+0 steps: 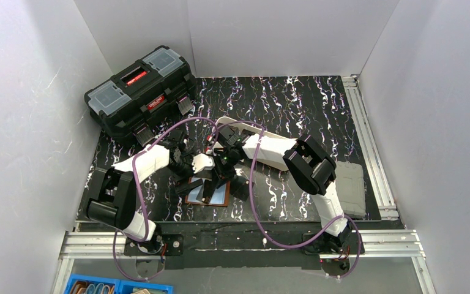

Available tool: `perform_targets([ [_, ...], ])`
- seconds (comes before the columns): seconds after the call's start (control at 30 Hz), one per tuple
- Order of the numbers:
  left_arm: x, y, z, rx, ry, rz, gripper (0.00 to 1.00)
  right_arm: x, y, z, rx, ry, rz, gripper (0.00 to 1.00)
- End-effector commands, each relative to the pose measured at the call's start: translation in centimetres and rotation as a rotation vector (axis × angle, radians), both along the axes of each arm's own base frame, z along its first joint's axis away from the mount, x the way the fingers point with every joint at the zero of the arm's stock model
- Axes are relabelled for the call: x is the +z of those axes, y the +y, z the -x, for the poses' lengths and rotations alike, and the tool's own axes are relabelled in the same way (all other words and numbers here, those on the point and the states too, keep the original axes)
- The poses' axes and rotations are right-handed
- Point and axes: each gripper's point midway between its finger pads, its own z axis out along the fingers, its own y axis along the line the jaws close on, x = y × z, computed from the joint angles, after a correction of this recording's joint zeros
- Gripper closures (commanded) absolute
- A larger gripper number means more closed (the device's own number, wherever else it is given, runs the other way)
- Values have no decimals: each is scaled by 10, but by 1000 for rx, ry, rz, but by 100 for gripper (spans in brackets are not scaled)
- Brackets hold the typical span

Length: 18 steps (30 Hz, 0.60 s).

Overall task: Put the credit cards into the card holder
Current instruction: Insert the credit card into the card holder.

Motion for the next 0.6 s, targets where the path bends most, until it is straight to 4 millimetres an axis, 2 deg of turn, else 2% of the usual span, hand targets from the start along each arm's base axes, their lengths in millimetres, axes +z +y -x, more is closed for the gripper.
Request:
perform_targets([
  [0.0, 5, -9, 12, 3, 50, 48, 1, 2, 5, -16, -29, -65, 16, 68],
  [0.1, 6, -10, 11, 4, 48, 52, 1, 3, 11, -20, -41, -73, 4, 70],
  [0.23, 7, -11, 11, 2, 48, 57, 1, 15, 23, -29, -44, -98, -38, 70],
  [0.43, 5, -9, 14, 4, 53, 55, 1, 3, 8, -13, -35, -63, -17, 77],
  [0.57, 3, -9, 14, 4, 52, 52, 1, 4, 5, -10, -26, -64, -31, 75],
])
